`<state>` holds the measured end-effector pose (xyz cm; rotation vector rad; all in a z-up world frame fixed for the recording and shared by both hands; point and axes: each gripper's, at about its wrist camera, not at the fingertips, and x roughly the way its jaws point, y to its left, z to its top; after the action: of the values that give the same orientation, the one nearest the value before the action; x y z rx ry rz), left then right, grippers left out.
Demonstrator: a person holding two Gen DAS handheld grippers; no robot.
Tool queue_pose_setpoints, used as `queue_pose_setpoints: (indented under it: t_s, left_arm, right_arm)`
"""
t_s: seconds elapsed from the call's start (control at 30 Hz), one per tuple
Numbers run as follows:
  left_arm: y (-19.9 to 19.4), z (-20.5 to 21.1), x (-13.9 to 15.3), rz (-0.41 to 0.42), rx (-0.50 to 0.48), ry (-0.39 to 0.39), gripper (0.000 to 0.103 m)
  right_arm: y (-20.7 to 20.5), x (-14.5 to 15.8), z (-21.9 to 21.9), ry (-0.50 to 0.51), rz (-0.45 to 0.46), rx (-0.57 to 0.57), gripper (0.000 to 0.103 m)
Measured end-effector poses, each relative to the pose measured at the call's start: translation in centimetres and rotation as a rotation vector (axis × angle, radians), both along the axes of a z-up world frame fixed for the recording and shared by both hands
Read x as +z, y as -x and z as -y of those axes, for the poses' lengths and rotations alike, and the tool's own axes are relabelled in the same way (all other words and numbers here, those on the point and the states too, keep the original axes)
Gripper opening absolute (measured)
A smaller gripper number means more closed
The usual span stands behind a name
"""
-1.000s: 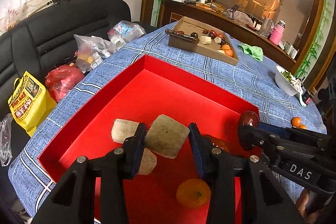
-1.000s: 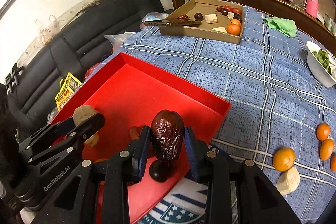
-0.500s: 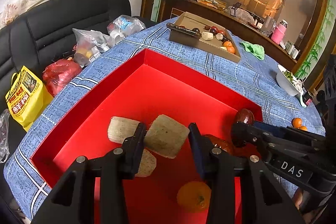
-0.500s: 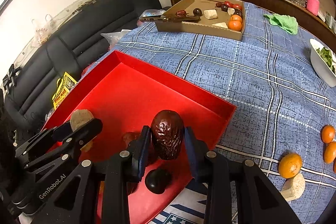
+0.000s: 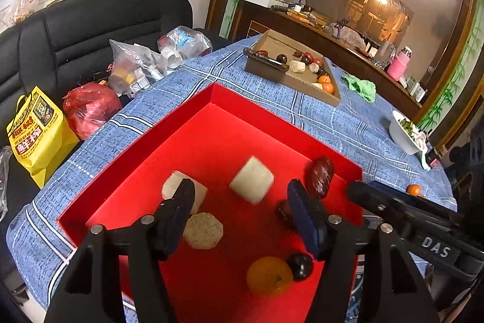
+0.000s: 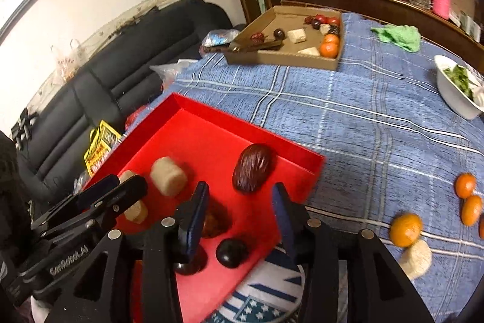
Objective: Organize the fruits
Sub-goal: 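Move both open tools back toward the remaining fruits on the tablecloth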
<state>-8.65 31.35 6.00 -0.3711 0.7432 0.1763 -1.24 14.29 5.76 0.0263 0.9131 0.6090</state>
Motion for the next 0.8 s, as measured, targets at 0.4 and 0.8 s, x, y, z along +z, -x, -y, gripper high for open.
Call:
queue_pose_setpoints:
  t_s: [0.4,0.8]
  left_arm:
    - [4.3,5.2,5.0,0.129,-0.113,-0.006,0.079]
    - [13.1,11.1,13.8,0.349,-0.245,-0.057,0.079]
  right_arm:
    - [5.7,3.1,6.7,-0.044,0.087,-0.123,0.056]
    - [15.3,9.9,19.8,-0.111,0.248,-0.365,0.056]
